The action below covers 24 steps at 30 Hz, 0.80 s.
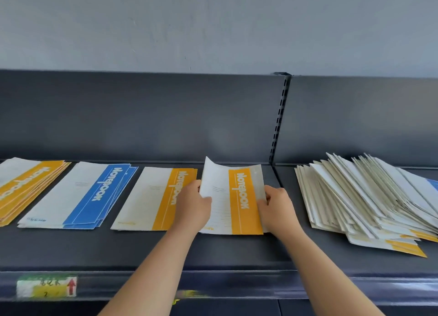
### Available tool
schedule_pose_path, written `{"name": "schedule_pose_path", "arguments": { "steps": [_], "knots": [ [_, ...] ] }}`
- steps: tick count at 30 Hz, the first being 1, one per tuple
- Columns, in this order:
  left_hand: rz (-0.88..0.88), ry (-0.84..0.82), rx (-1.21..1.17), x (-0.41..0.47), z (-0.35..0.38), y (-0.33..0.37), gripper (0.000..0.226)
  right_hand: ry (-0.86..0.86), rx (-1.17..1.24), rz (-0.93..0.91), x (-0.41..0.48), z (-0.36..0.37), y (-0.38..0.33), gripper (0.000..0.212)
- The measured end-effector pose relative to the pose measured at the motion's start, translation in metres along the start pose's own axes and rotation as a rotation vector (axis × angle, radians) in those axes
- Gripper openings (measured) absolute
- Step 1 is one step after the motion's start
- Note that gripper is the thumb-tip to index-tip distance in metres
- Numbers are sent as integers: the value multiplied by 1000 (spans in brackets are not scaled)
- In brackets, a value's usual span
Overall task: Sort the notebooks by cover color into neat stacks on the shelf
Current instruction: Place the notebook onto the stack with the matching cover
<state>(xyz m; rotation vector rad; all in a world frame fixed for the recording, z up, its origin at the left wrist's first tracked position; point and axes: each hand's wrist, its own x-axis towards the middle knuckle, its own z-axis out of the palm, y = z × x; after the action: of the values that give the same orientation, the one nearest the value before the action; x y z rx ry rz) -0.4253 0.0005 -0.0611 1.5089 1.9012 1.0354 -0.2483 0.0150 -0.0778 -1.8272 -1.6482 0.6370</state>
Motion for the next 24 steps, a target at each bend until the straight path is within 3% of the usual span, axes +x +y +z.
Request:
{"name": "schedule_pose_path", "arguments": {
  "steps": [3,5,8,13,19,24],
  "knots": [
    [0,29,-29,-1,1,-1,26,-35,-101,22,-2,-2,-3,25],
    [33,72,-75,-2,-3,-1,29,-40,-87,25,-3,-5,-6,13],
    [74,117,-194,-5,-16,1,27,-33,-61,-19,-3,-5,-11,41],
    [11,153,-426,-11,-53,-4,29,-107,137,-109,-14,4,-43,45],
    [2,230,-221,2,-100,-40,25,-94,241,-204,-22,41,-89,34],
    [69,138,-3,16,-126,-72,25,-91,58,-193,-25,77,-112,27]
  ]
}}
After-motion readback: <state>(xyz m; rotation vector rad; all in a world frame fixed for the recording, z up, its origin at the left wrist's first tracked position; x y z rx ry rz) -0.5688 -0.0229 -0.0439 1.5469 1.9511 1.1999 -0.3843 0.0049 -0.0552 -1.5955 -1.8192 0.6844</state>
